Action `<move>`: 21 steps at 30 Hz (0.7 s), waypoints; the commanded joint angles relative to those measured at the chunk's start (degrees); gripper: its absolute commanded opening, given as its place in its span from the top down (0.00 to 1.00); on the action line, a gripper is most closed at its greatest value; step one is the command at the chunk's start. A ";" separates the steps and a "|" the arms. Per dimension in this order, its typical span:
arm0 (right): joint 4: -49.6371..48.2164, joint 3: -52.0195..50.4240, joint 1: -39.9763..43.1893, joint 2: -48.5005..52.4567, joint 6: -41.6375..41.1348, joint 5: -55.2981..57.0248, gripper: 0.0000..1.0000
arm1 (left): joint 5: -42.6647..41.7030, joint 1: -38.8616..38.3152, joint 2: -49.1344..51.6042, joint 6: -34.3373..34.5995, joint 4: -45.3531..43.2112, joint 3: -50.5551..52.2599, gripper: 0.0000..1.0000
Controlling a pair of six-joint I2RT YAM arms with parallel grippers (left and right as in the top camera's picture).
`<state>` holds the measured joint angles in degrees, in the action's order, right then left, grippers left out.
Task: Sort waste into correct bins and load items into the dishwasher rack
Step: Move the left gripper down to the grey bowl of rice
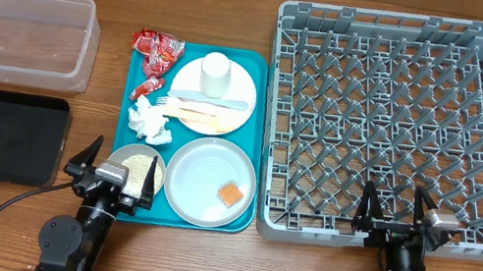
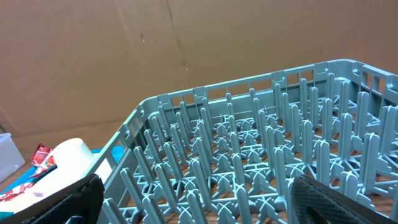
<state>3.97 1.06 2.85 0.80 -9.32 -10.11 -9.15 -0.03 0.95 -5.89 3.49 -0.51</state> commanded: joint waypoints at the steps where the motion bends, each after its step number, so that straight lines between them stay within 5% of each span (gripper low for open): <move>1: -0.74 -0.59 -0.37 -0.63 0.22 -6.82 0.00 | 0.35 -0.22 -0.59 1.20 0.11 0.24 0.00; 11: -0.68 -0.59 -0.37 -0.63 0.20 -4.94 0.00 | -2.16 -0.24 -0.59 2.45 -0.13 0.24 0.00; 18: -0.68 -0.59 -0.37 -0.63 0.20 -4.96 0.00 | -14.38 -0.33 -0.59 25.73 -5.77 0.20 0.00; 21: -0.68 -0.59 -0.37 -0.63 0.20 -4.96 0.00 | -20.48 -0.31 -0.59 27.78 -13.25 -0.09 0.00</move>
<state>3.81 1.06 2.85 0.80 -9.34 -14.81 -20.60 -0.03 0.91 13.21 -6.28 -0.47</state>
